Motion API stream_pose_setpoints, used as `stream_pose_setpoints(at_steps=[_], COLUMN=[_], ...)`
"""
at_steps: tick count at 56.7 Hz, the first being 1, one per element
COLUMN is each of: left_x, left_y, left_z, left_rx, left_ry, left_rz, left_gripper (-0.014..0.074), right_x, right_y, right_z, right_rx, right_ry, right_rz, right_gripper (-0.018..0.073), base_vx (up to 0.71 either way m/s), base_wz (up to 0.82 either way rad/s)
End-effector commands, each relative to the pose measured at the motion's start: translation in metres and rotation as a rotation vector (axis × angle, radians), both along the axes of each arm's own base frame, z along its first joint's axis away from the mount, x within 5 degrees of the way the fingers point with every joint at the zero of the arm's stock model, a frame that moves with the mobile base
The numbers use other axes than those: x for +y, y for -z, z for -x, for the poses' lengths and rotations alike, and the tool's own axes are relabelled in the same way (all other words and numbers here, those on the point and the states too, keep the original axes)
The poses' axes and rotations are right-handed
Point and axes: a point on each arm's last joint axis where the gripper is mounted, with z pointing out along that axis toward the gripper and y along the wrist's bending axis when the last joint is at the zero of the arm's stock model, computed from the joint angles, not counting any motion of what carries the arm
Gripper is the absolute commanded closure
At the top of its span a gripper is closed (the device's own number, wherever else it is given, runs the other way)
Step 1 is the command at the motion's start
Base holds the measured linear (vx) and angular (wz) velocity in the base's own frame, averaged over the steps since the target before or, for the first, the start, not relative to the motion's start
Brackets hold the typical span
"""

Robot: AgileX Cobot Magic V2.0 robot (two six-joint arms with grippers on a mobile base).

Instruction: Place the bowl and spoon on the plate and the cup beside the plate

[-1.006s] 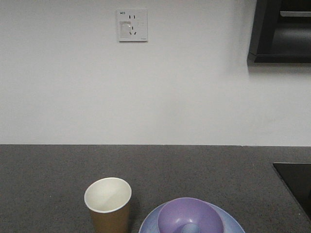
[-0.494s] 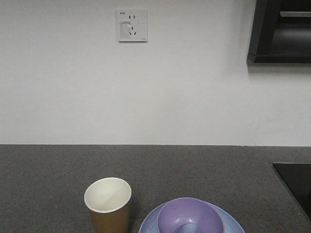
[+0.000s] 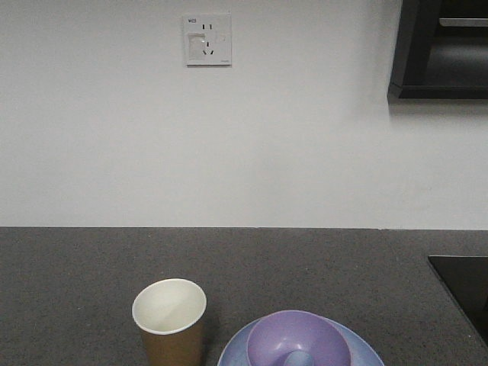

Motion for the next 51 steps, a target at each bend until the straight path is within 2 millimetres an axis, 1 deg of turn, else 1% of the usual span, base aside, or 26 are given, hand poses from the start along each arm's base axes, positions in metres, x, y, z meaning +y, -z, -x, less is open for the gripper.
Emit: stream_pose_setpoints(at_steps=[1, 2, 4, 11, 51], left_x=[0.0006, 0.0006, 0.0006, 0.0006, 0.0006], left_y=[-0.0166, -0.0166, -0.0166, -0.0166, -0.0166], left_z=[0.0041, 0.0041, 0.0041, 0.0040, 0.0040], left_rx=[-0.120, -0.120, -0.120, -0.119, -0.119], left_ry=[0.002, 0.002, 0.002, 0.002, 0.002], left_rz=[0.034, 0.034, 0.034, 0.034, 0.034], left_gripper=[0.0603, 0.0603, 0.0603, 0.0603, 0.0603], right_x=[-0.0013, -0.0014, -0.0018, -0.0024, -0.0024], right_y=[0.0066, 0.0110, 0.0126, 0.0144, 0.0149], right_z=[0.0043, 0.0050, 0.0062, 0.0068, 0.0069], right_rx=[-0.166, -0.175, -0.173, -0.139, -0.134], right_ry=[0.033, 0.036, 0.045, 0.055, 0.056], right_rz=[-0.013, -0.012, -0.012, 0.002, 0.001], right_gripper=[0.0571, 0.0571, 0.0571, 0.0571, 0.0571], base_vx=[0.00, 0.00, 0.00, 0.00, 0.00], base_wz=[0.00, 0.00, 0.00, 0.00, 0.00])
